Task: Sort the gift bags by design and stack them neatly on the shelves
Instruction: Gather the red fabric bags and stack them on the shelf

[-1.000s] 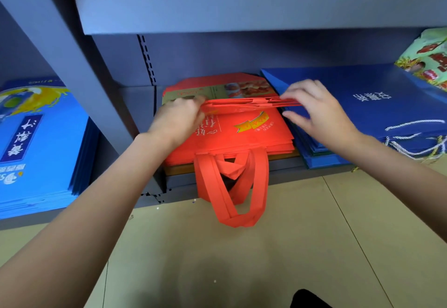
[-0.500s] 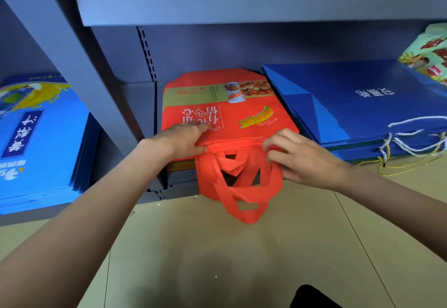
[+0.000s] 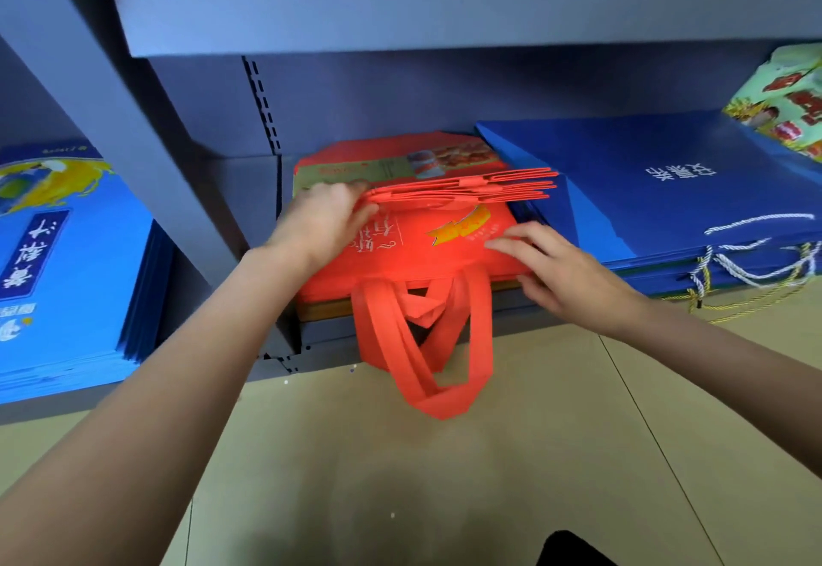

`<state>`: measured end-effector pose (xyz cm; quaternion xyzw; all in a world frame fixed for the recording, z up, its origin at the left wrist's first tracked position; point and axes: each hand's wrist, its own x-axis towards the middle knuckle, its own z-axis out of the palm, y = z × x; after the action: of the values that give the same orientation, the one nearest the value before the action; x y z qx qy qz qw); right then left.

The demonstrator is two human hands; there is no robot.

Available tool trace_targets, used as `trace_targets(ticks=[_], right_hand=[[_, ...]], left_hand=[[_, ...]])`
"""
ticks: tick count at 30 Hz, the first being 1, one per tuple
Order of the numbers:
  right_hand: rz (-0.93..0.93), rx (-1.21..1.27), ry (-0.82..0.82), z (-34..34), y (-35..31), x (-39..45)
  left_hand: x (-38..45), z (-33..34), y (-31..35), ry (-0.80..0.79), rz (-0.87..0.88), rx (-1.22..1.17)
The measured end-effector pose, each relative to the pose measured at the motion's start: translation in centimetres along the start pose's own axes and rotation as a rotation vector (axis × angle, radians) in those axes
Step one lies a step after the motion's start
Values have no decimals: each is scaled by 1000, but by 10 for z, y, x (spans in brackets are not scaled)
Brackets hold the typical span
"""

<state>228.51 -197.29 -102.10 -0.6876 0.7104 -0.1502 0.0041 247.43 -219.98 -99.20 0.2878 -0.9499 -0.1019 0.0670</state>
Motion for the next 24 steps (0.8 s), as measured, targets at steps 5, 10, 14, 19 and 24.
trace_targets(ticks=[5, 10, 14, 19, 24], right_hand=[[240, 272, 121, 3, -6, 14], [-123, -270, -125, 19, -1, 17], [-244, -455, -64, 33, 1, 20], [-103, -36, -106, 22, -8, 26], [69, 221, 45, 5, -27, 13]], left_hand=[[1, -1, -1, 14, -57, 25], [-7, -5, 6, 138, 32, -16], [-13, -7, 8, 274, 336, -102], [-10, -3, 3, 21, 147, 1], [-9, 2, 1, -204, 155, -33]])
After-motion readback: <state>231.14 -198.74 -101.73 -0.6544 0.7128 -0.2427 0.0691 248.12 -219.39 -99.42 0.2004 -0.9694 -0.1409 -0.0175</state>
